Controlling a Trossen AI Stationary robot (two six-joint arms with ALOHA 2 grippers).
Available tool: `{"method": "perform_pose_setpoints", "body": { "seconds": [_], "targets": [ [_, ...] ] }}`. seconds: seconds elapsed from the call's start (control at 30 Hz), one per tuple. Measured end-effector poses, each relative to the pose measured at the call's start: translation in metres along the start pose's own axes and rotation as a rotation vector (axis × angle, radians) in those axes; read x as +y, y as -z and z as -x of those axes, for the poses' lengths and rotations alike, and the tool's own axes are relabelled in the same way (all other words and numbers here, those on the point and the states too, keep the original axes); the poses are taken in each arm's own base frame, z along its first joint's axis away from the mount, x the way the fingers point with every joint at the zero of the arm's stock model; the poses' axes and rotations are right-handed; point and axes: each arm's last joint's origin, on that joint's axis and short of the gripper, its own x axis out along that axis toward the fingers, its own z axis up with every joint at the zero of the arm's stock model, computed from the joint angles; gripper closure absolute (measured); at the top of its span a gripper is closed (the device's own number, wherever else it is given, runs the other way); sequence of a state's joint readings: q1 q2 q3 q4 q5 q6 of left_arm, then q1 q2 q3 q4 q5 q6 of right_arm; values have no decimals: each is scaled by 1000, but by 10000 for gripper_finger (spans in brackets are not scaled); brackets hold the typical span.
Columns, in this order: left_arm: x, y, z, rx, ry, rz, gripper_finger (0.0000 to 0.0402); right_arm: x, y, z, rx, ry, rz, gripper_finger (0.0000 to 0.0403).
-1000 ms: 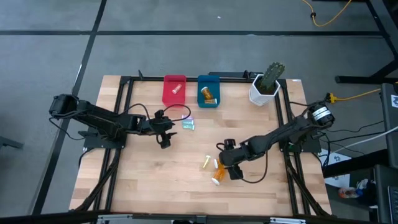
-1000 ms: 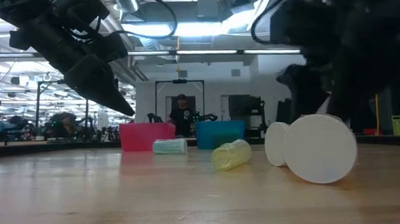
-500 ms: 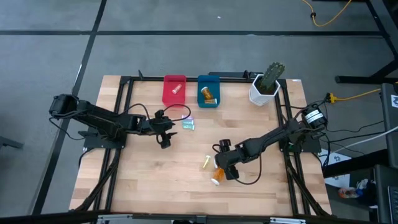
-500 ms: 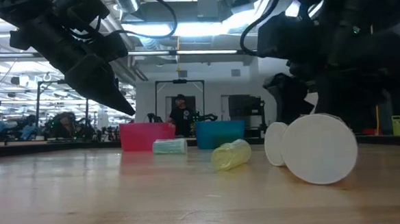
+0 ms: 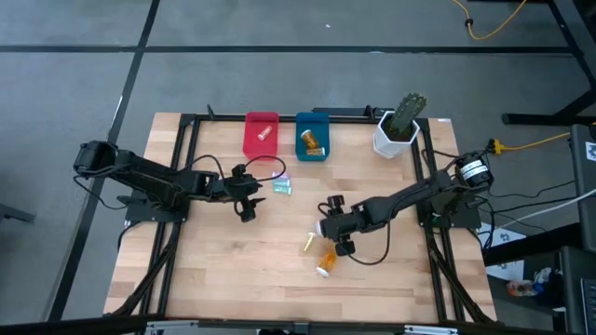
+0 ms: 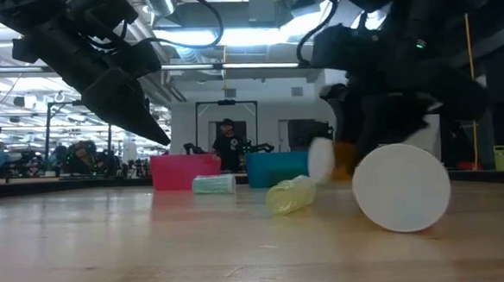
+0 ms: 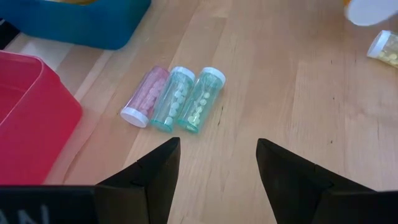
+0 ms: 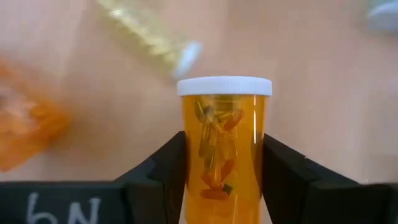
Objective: Pick and place medicine bottles into bin by pill shape (circle, oval)
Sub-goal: Put the orange capsule bottle into the blue bin
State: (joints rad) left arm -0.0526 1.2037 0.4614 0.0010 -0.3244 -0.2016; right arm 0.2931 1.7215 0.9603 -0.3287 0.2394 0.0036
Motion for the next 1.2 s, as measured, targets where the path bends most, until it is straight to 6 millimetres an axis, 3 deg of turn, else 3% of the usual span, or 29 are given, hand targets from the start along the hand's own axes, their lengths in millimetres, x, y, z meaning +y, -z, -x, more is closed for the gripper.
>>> {"method": "perform_pose_setpoints", "body": {
  "seconds": [0.3,0.5,0.8,1.03,1.2],
  "targets": [
    [0,0,0,0,0,0,195,-65,-24,13,-43,365,18,229],
    [0,0,0,0,0,-2,195,-125,-21,14,-1,550,-106,229],
    [0,0,0,0,0,-2,195,-196,-8,15,-134,489,-197,228],
    [0,0,0,0,0,-3,195,-228,-1,20,-228,549,-274,228],
    [0,0,0,0,0,-2,195,-251,5,25,-385,415,-302,228]
  ]
}}
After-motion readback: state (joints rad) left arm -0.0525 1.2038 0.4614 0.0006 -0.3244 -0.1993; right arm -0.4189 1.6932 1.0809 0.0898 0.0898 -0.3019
